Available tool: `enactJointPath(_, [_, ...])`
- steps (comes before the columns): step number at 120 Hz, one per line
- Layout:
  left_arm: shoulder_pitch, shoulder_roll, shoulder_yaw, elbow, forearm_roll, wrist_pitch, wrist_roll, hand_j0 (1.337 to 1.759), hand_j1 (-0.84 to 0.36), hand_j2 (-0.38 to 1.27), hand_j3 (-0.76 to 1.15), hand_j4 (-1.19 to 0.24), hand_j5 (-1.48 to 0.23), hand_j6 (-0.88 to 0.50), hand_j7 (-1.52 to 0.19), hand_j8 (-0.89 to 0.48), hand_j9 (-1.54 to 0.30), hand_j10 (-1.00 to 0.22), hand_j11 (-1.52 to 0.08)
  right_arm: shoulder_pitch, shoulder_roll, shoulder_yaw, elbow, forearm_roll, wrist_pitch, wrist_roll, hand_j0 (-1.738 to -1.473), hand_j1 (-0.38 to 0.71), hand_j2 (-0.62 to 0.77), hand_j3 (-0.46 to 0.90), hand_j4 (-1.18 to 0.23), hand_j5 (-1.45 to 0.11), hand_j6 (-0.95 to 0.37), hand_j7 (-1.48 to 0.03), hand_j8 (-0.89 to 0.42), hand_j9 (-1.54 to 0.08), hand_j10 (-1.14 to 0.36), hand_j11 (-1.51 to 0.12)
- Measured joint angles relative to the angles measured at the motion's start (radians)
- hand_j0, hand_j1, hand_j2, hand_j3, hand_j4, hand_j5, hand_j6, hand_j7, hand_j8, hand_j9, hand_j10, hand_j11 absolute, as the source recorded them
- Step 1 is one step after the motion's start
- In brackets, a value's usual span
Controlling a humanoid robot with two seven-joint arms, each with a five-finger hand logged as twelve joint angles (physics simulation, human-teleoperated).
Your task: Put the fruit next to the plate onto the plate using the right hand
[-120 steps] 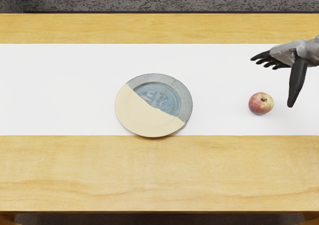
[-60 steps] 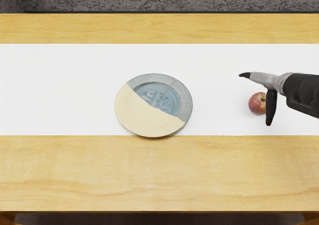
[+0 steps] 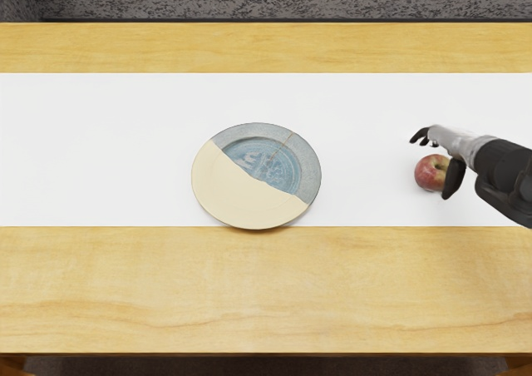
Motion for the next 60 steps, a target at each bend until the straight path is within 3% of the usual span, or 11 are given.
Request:
enactJointPath(24, [0.0, 0.0, 0.0, 0.0, 0.0, 0.0, 0.0, 1.658, 0.35, 0.0, 0.0, 0.0, 0.0, 0.0, 0.0, 0.0, 0.0, 0.0, 0.0, -0.016, 0.063, -0.031, -0.051, -0.031, -0.054, 0.0, -1.658, -0.03, -0.05, 0.0, -0.27, -0.35, -0.27, -0.35, -0.27, -0.35, -0.27, -0.35])
enactJointPath(60, [0.0, 0.0, 0.0, 0.0, 0.0, 0.0, 0.0, 1.658, 0.35, 0.0, 0.0, 0.0, 0.0, 0.0, 0.0, 0.0, 0.0, 0.0, 0.0, -0.03, 0.073, -0.039, -0.076, -0.038, -0.074, 0.0, -1.658, 0.02, -0.06, 0.0, -0.32, -0.41, -0.32, -0.41, -0.32, -0.41, -0.32, -0.41])
